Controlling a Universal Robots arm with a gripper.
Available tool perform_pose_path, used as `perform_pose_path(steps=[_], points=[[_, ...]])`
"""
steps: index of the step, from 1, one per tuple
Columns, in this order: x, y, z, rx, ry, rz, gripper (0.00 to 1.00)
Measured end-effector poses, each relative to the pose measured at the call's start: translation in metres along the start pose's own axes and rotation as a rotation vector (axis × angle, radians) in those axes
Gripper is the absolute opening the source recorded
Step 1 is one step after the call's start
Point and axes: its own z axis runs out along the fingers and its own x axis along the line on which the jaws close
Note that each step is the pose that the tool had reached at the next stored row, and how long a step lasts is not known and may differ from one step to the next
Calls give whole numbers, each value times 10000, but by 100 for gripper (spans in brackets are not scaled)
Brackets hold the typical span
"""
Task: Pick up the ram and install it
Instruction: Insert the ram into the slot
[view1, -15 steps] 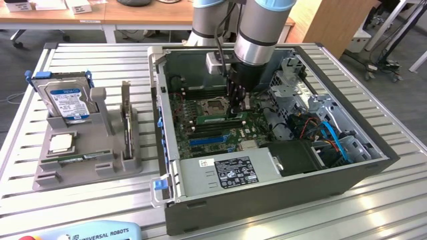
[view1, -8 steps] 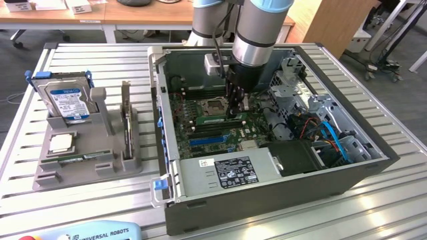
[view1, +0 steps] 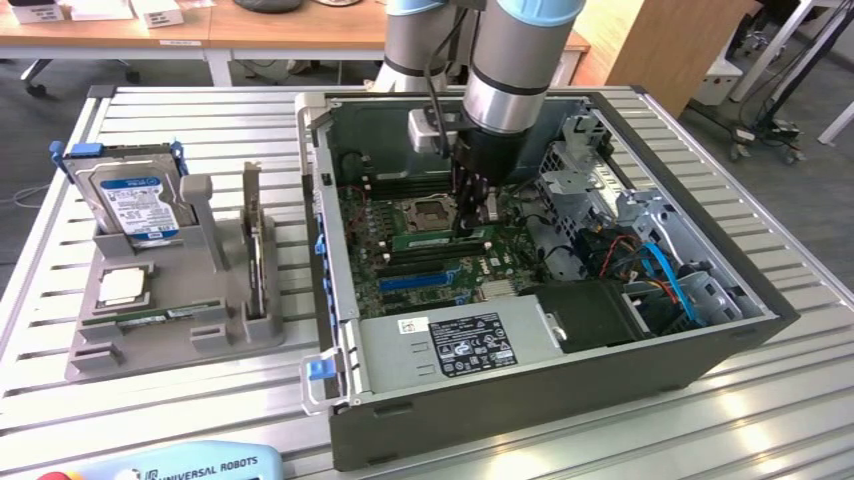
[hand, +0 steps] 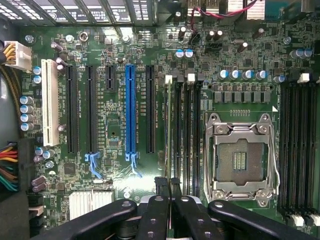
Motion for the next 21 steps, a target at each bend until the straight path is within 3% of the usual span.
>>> perform_pose_path(steps=[21], points=[[-14, 15, 78, 9, 3, -4, 11]])
